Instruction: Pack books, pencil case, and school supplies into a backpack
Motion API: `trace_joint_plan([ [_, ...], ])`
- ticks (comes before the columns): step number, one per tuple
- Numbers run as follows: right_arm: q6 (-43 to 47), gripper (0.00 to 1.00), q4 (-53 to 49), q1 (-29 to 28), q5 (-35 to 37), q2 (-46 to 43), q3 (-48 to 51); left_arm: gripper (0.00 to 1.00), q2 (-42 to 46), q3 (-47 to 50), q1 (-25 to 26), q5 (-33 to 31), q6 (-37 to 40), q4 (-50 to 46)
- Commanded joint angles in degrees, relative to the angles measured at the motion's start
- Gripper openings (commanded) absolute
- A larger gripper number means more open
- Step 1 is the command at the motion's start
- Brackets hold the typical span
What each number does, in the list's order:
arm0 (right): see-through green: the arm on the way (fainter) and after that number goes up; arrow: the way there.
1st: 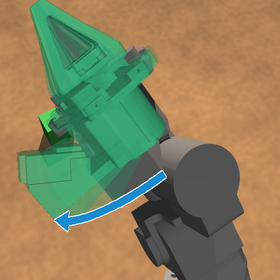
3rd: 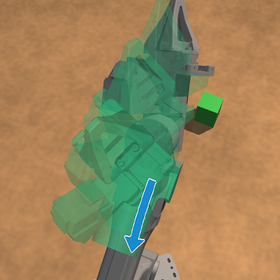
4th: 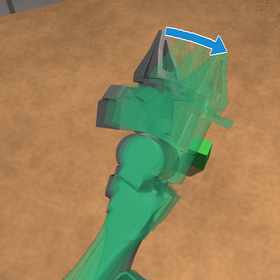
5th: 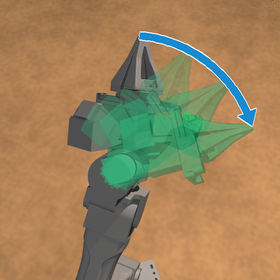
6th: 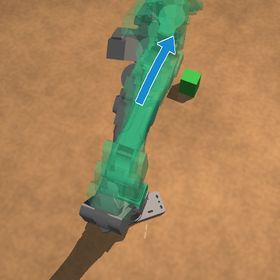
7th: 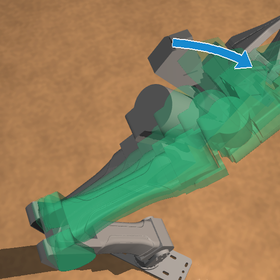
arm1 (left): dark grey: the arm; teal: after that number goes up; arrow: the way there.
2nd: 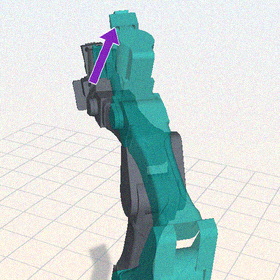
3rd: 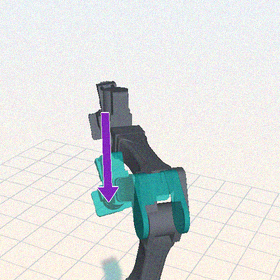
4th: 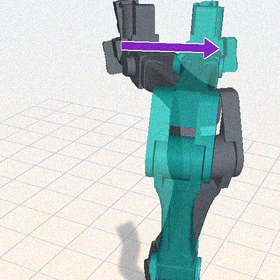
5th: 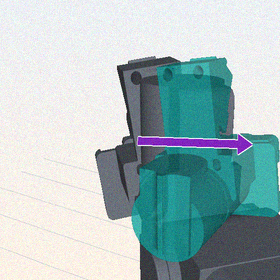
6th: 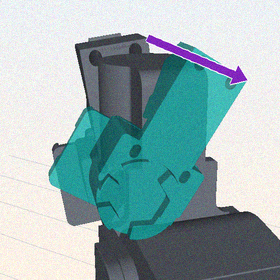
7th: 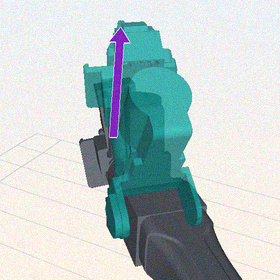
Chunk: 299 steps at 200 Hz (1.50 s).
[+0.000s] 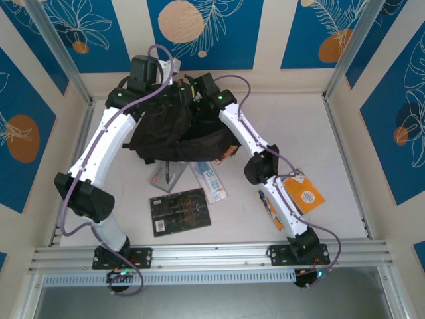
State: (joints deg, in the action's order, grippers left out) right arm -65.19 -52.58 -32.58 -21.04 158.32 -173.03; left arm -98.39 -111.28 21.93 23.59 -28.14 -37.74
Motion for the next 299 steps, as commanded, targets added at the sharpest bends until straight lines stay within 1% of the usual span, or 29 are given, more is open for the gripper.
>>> trace_joint_plan([
  [1, 0.83, 0.69, 3.01, -0.53, -8.94, 1.47, -5.04, 0.00, 5.32, 1.19, -1.14, -3.51, 0.29, 3.68],
  [27, 2.09, 0.70, 6.45, -0.64, -12.71, 4.12, -7.71, 0.00, 7.49, 2.93, -1.93, -8.17, 2.03, 2.84],
  [41, 5.32, 0.71, 5.68, -0.81, -13.02, 3.70, -7.69, 0.00, 8.07, 4.43, -2.64, -9.99, 1.40, 2.71],
  [48, 7.45, 0.71, 3.04, -1.01, -10.67, 2.97, -7.67, 0.00, 8.21, 5.24, -3.14, -10.95, 0.81, 2.76],
  [66, 15.16, 0.75, -6.20, -1.44, -1.47, 0.24, -7.67, 0.00, 8.22, 7.20, -4.48, -12.18, -1.19, 2.97],
  [81, 19.02, 0.76, -13.49, -1.35, 5.92, -1.49, -7.67, 0.00, 8.30, 8.61, -5.64, -12.57, -2.78, 3.28],
  [103, 22.21, 0.78, -21.05, -1.43, 12.78, -3.10, -7.67, 0.00, 8.97, 9.96, -6.33, -14.53, -3.21, 3.28],
  [127, 24.76, 0.81, -26.14, -1.98, 19.09, -4.87, -7.67, 0.00, 10.10, 11.64, -6.87, -16.56, -3.30, 3.96],
  [131, 25.09, 0.83, -26.73, -2.11, 19.99, -5.22, -7.67, 0.00, 10.14, 11.74, -7.11, -16.54, -3.43, 4.01],
  [134, 25.29, 0.87, -27.18, -2.18, 20.85, -5.40, -7.67, 0.00, 10.15, 11.79, -7.23, -16.48, -3.54, 3.99],
  [143, 25.92, 0.91, -28.58, -2.38, 23.35, -6.25, -7.67, 0.00, 10.02, 11.79, -7.45, -16.26, -3.67, 3.90],
  [145, 26.06, 0.98, -28.82, -2.44, 23.86, -6.44, -7.67, 0.00, 10.05, 11.79, -7.50, -16.18, -3.67, 3.90],
  [148, 26.23, 1.00, -29.23, -2.55, 24.80, -6.77, -7.67, 0.00, 10.06, 11.79, -7.59, -16.09, -3.75, 3.90],
  [166, 28.30, 0.99, -31.19, -2.97, 29.28, -8.60, -7.67, 0.00, 10.06, 12.05, -7.69, -15.70, -3.74, 4.07],
  [192, 30.34, 0.99, -33.78, -3.02, 32.52, -10.93, -7.67, 0.00, 9.97, 12.52, -7.70, -15.29, -3.72, 4.34],
  [209, 31.80, 0.99, -36.23, -3.10, 35.92, -12.42, -7.67, 0.00, 9.97, 12.83, -7.72, -15.18, -3.68, 4.43],
  [225, 32.77, 0.99, -38.86, -3.28, 41.18, -13.86, -7.67, 0.00, 9.95, 12.80, -7.70, -15.33, -3.59, 4.43],
  [247, 33.59, 0.99, -43.80, -4.07, 51.44, -15.85, -7.67, 0.00, 9.71, 12.83, -7.70, -15.12, -3.58, 4.43],
  [259, 32.83, 0.99, -47.09, -3.93, 55.03, -16.78, -7.61, 0.00, 9.47, 12.89, -7.70, -14.37, -3.61, 4.50],
  [269, 31.57, 0.99, -49.04, -3.51, 57.15, -18.04, -6.50, 0.00, 9.29, 13.02, -7.74, -13.45, -3.50, 4.92],
  [282, 31.77, 0.99, -49.17, -3.54, 60.27, -20.79, -2.46, 0.00, 9.09, 13.11, -7.76, -12.97, -3.71, 4.95],
  [299, 32.04, 0.99, -49.17, -3.47, 62.67, -23.39, 0.35, 0.00, 8.92, 12.89, -7.70, -12.44, -3.69, 5.11],
])
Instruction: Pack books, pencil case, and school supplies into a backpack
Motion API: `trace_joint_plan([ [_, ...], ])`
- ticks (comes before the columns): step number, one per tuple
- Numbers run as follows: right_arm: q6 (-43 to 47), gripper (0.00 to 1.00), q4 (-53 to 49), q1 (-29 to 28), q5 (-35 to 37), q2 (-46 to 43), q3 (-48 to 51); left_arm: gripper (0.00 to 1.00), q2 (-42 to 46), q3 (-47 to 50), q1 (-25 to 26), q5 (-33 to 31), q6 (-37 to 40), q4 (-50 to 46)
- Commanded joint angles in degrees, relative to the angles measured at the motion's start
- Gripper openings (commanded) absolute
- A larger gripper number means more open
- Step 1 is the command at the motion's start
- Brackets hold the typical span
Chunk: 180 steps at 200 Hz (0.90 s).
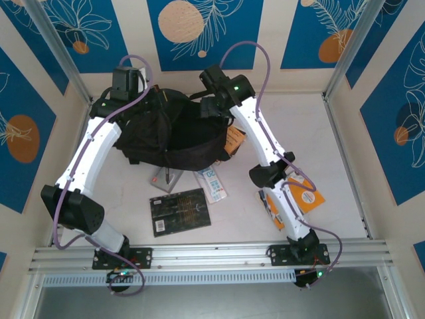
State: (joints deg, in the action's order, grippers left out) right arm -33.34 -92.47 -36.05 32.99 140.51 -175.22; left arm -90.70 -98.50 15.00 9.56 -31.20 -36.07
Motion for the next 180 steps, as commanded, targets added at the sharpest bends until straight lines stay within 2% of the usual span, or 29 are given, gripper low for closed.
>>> trace_joint_plan([
  [1, 0.20, 0.99, -9.30, 0.01, 8.74, -5.72, 2.70, 0.00, 1.22, 0.08, -0.77, 1.60, -0.62, 3.41],
  [30, -1.09, 0.99, -9.27, 0.17, 13.93, -9.91, 12.36, 0.00, 1.04, -0.67, -0.80, 1.60, -0.25, 2.61],
  [72, -6.97, 0.99, -9.25, 2.13, 22.74, -22.89, 39.52, 0.00, 1.16, -0.82, -0.77, 1.25, 0.09, 2.06],
  [94, -10.40, 0.99, -9.14, 3.72, 23.13, -30.17, 52.63, 0.00, 0.68, -0.95, -0.78, 1.89, -0.36, 2.13],
  [109, -11.58, 0.99, -6.13, 5.07, 19.42, -35.11, 60.49, 0.00, -0.04, -0.87, -0.78, 2.84, -0.75, 2.30],
  [130, -7.48, 1.00, 8.93, 6.37, 10.40, -44.13, 75.47, 0.00, -0.77, 0.01, -0.77, 4.11, -1.65, 3.20],
  [158, -6.33, 0.96, 28.30, 10.80, -7.45, -54.31, 94.50, 0.00, -0.76, 1.70, -0.77, 5.26, -2.62, 4.55],
  [180, -4.04, 0.88, 45.83, 13.49, -22.51, -62.21, 108.69, 0.00, -0.28, 2.57, -1.08, 4.58, -3.74, 5.42],
])
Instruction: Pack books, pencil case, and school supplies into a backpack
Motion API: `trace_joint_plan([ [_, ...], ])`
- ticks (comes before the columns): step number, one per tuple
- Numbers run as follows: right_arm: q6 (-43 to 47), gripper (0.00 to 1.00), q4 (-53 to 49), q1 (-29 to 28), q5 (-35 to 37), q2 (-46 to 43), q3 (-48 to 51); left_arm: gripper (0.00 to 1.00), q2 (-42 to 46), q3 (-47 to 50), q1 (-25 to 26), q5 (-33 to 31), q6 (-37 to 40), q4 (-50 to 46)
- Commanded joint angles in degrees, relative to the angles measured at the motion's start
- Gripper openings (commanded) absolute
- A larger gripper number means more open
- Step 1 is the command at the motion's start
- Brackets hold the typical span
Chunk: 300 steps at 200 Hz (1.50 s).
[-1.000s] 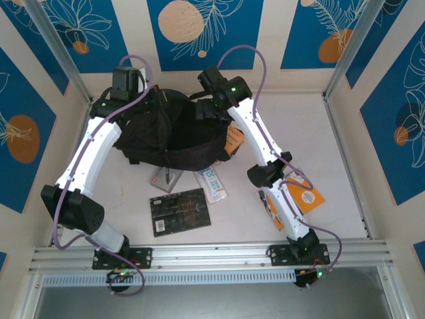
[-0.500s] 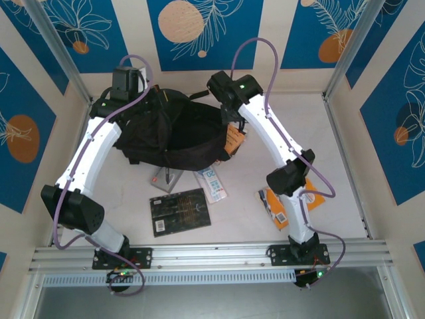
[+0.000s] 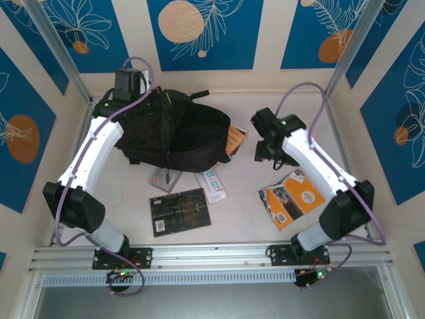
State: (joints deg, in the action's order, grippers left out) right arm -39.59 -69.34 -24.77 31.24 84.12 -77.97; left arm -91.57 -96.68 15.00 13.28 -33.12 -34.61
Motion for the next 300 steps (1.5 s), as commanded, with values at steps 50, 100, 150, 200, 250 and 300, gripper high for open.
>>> trace_joint_plan([
  [50, 3.77, 0.72, 38.94, 3.39, -32.95, -5.19, 19.13, 0.00, -0.86, -4.21, -7.24, 2.69, -7.15, 3.91],
  [100, 3.11, 0.53, 50.18, 5.39, -39.58, 1.01, 19.93, 0.00, 0.54, 4.55, -18.11, 6.40, -16.30, 14.29],
  [150, 3.38, 0.39, 55.15, 2.67, -44.82, 8.95, 16.85, 0.00, -2.73, 4.59, -20.04, 11.56, -17.57, 16.32],
  [200, 2.73, 0.47, 54.63, -5.66, -44.77, 14.25, 14.07, 0.00, -1.45, 10.81, -17.14, 10.99, -16.21, 16.11],
  [250, -0.69, 0.59, 51.35, -18.02, -38.12, 19.59, 6.68, 0.00, 2.40, 17.32, -14.30, 4.75, -14.19, 11.28],
  [300, -2.01, 0.49, 47.89, -27.13, -37.34, 29.27, -6.84, 0.00, 5.00, 24.68, -11.27, 5.15, -16.57, 11.69],
])
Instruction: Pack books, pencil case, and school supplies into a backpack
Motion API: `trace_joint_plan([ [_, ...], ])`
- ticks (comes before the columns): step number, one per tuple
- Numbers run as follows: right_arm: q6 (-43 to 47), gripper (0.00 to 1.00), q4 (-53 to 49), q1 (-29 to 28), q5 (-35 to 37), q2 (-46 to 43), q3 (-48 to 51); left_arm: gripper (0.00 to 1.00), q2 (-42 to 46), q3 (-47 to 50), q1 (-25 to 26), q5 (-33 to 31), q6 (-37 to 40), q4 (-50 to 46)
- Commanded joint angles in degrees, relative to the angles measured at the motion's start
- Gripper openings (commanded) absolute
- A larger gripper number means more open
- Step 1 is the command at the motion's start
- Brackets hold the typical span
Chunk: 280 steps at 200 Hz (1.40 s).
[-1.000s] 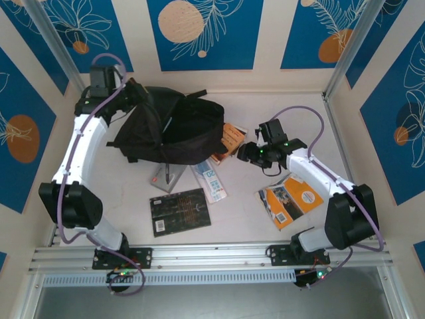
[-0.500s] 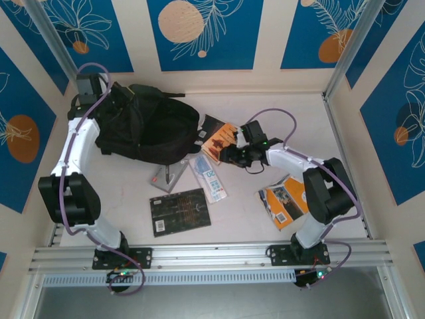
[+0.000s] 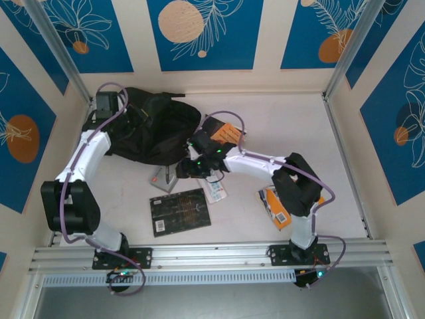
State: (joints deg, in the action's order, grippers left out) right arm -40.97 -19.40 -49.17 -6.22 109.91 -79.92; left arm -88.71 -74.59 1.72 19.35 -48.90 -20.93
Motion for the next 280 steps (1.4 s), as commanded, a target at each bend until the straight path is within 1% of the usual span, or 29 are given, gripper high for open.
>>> trace_joint_plan([
  [1, -0.53, 0.49, -2.09, -2.89, 0.10, 3.69, -5.29, 0.00, 2.18, 2.64, 2.09, -1.00, -0.77, -2.05],
  [22, 1.05, 0.46, -4.56, -5.57, 0.19, 8.89, -13.07, 0.00, 3.84, 3.70, 2.87, -2.31, -0.17, -2.23],
  [44, 3.70, 0.45, -7.77, -7.79, 3.55, 14.24, -21.01, 0.00, 4.75, 3.98, 3.32, -3.53, 0.13, -2.45],
  [81, 5.15, 0.46, -8.51, -8.56, 6.30, 21.77, -29.03, 0.00, 5.62, 4.54, 3.33, -3.56, -0.42, -1.95],
  [106, 7.61, 0.46, -12.09, -9.85, 7.39, 27.37, -37.04, 0.00, 5.74, 3.86, 3.26, -2.84, -0.19, -1.64],
  [122, 9.24, 0.46, -13.92, -11.13, 7.51, 28.85, -40.45, 0.00, 5.74, 3.66, 3.29, -2.32, 0.12, -1.66],
  [149, 10.65, 0.47, -15.88, -12.92, 10.51, 29.09, -42.23, 0.00, 6.22, 3.49, 3.29, -2.52, 0.43, -1.76],
  [167, 10.55, 0.46, -15.94, -12.86, 10.47, 29.43, -42.94, 0.00, 6.35, 3.22, 3.22, -2.74, 0.77, -1.88],
  [197, 11.16, 0.47, -18.39, -12.88, 10.18, 32.83, -48.69, 0.00, 6.50, 3.13, 3.28, -2.57, 0.96, -1.92],
  [206, 11.50, 0.49, -20.31, -12.91, 10.28, 34.92, -52.06, 0.00, 6.52, 3.05, 3.25, -2.49, 1.02, -1.83],
  [238, 13.68, 0.52, -29.51, -13.56, 14.32, 44.06, -66.97, 0.00, 6.80, 2.52, 3.24, -1.85, 1.71, -1.55],
  [253, 14.45, 0.53, -36.16, -13.70, 16.17, 49.03, -76.10, 0.00, 7.03, 2.52, 3.26, -1.61, 1.98, -1.44],
  [280, 14.36, 0.53, -49.07, -13.93, 21.63, 57.28, -92.59, 0.00, 7.41, 2.34, 3.29, -1.44, 2.66, -1.33],
])
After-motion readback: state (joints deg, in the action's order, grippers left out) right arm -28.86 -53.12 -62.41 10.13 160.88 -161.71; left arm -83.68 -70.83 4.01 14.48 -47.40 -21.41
